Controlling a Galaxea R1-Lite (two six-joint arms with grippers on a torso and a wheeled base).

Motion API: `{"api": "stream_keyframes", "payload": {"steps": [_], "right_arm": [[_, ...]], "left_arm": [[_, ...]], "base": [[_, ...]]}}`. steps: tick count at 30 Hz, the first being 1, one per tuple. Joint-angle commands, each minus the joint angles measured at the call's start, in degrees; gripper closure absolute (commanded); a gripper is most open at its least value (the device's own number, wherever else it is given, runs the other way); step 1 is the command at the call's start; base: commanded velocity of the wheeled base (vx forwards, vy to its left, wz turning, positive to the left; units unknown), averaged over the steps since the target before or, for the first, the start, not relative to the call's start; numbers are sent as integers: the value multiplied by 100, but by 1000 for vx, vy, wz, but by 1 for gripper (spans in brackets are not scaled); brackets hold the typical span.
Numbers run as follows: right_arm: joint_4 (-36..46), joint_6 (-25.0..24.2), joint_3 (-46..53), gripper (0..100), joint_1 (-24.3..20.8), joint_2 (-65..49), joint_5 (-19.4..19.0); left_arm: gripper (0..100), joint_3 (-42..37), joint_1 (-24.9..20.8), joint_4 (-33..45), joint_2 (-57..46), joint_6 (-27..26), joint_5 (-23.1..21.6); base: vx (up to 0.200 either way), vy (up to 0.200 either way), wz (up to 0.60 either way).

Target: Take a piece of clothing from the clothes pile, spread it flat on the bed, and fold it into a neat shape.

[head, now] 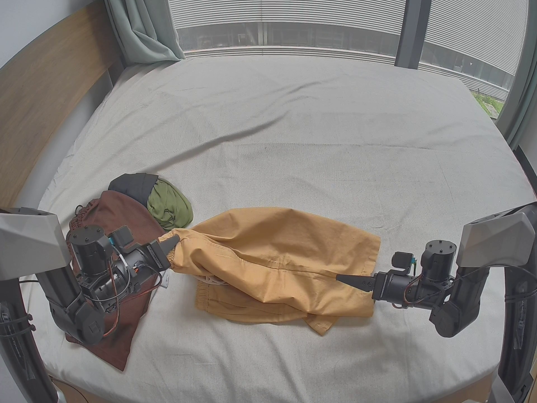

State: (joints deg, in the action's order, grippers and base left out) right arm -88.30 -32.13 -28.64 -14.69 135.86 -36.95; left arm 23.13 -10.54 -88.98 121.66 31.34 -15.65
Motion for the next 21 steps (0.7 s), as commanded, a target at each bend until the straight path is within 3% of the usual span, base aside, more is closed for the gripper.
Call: {"api": "stream_keyframes", "payload": {"steps": [1,21], "right_arm": [[-3,5,-46,0,-78,98,12],[-3,41,-169,0,-69,309,83]], "left_arm": [[100,8,0,-14,-2,3,1],[100,8,-27,-14,-2,3,1]], "base": [[0,0,0],[0,0,0]]}}
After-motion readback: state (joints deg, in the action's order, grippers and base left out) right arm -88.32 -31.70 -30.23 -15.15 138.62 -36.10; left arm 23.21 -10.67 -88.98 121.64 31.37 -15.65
